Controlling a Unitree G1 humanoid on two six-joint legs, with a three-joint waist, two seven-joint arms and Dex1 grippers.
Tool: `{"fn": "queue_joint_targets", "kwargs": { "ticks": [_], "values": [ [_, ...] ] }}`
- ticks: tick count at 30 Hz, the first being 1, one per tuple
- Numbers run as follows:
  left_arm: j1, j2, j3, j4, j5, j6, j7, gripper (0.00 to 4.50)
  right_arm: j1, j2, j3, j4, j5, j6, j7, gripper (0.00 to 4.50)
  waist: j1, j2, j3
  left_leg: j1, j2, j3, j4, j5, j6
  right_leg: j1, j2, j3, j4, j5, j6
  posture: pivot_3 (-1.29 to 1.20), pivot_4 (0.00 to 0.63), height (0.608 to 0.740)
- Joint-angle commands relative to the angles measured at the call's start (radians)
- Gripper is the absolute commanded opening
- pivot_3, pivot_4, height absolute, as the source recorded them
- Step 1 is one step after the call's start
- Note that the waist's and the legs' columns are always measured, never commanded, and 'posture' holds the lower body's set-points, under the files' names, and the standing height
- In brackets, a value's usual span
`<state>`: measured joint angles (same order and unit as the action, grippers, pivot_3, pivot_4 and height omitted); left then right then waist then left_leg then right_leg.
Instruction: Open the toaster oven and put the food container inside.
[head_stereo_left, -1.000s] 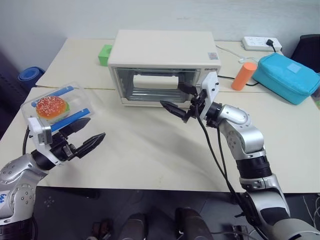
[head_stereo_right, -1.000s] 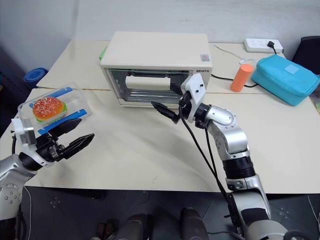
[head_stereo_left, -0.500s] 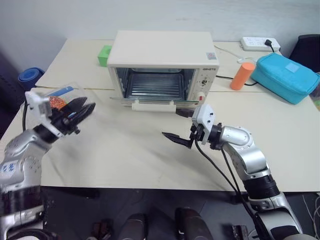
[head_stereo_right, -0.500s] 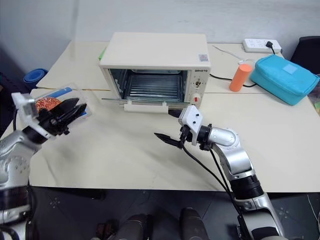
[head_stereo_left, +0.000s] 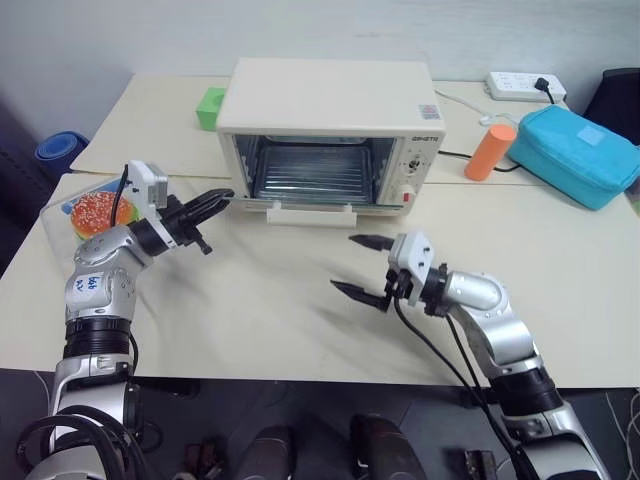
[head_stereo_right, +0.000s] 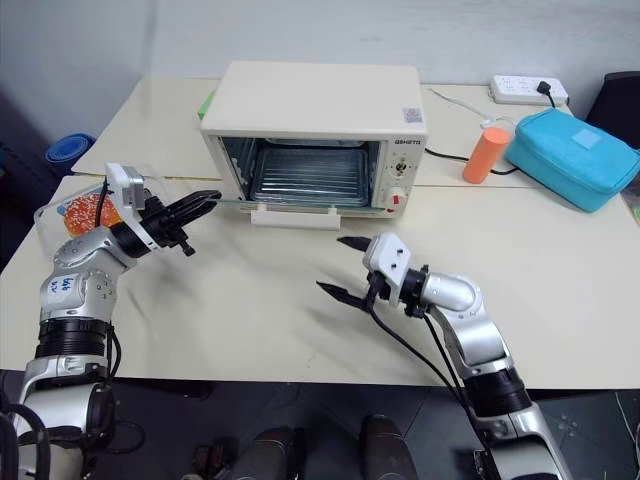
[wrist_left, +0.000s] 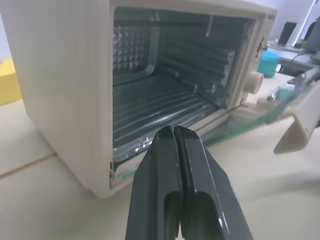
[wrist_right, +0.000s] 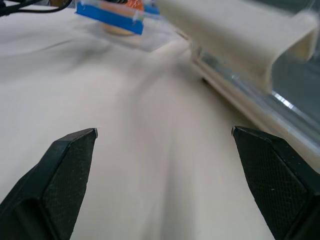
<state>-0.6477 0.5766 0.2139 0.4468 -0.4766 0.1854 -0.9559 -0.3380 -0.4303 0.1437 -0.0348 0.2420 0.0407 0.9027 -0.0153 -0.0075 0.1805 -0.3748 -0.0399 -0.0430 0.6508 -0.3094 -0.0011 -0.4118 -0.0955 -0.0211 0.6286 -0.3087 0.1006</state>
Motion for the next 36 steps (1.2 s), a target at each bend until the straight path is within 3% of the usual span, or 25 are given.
{"fn": "queue_joint_targets", "kwargs": {
  "ticks": [1, 9, 21, 24, 29, 33, 36],
  "values": [
    [0.014, 0.000, -0.025, -0.026, 0.015, -0.019, -0.054, 0.05, 0.090, -0.040, -0.062, -0.054, 0.011, -0.072, 0.003, 4.50, 0.010, 0.000, 0.000, 0.000, 0.000, 0.000, 0.001, 0.000, 0.000, 0.000, 0.000, 0.000, 0.000, 0.000, 0.000, 0.00, 0.150, 0.740],
    [0.112, 0.005, -0.075, -0.077, 0.075, -0.074, -0.106, 0.05, 0.348, -0.153, -0.234, -0.119, 0.073, -0.139, 0.015, 4.50, 0.023, 0.000, 0.000, 0.001, 0.000, 0.000, 0.002, 0.000, 0.001, 0.002, 0.000, 0.000, 0.000, 0.000, 0.000, 0.00, 0.150, 0.740],
    [0.235, -0.039, -0.081, -0.152, 0.124, -0.109, 0.008, 0.05, 0.365, -0.144, -0.304, -0.131, 0.185, -0.115, 0.010, 4.50, 0.017, 0.000, 0.000, 0.005, 0.002, 0.002, 0.001, 0.001, -0.001, 0.003, 0.001, 0.002, 0.001, 0.000, 0.001, 0.00, 0.150, 0.740],
    [0.309, -0.051, -0.026, -0.274, 0.037, -0.044, 0.030, 0.63, 0.331, -0.144, -0.300, -0.149, 0.255, -0.050, 0.027, 4.50, 0.013, 0.000, 0.000, 0.004, 0.002, 0.002, 0.001, 0.001, 0.000, 0.003, 0.000, 0.003, 0.000, 0.000, 0.001, 0.00, 0.150, 0.740],
    [0.540, -0.040, 0.174, -0.572, -0.151, 0.092, 0.125, 2.15, 0.270, -0.142, -0.305, -0.166, 0.312, -0.047, 0.064, 4.50, 0.005, 0.000, 0.000, 0.004, 0.004, 0.001, -0.002, 0.001, -0.001, 0.002, 0.001, 0.003, -0.001, 0.000, 0.000, 0.00, 0.150, 0.740],
    [0.803, -0.079, 0.467, -0.700, -0.236, 0.118, 0.270, 3.47, 0.190, -0.102, -0.261, -0.156, 0.295, -0.083, 0.069, 4.50, 0.000, 0.000, 0.000, 0.005, 0.005, 0.003, -0.001, 0.000, -0.001, 0.003, 0.001, 0.005, -0.002, 0.000, 0.000, 0.00, 0.150, 0.740],
    [0.937, -0.131, 0.602, -0.696, -0.263, 0.095, 0.332, 4.43, 0.150, -0.063, -0.230, -0.141, 0.271, -0.119, 0.078, 4.50, 0.002, 0.000, 0.000, 0.005, 0.005, 0.003, -0.002, 0.000, 0.000, 0.003, 0.001, 0.005, -0.002, 0.000, 0.000, 0.00, 0.150, 0.740]
  ]
}}
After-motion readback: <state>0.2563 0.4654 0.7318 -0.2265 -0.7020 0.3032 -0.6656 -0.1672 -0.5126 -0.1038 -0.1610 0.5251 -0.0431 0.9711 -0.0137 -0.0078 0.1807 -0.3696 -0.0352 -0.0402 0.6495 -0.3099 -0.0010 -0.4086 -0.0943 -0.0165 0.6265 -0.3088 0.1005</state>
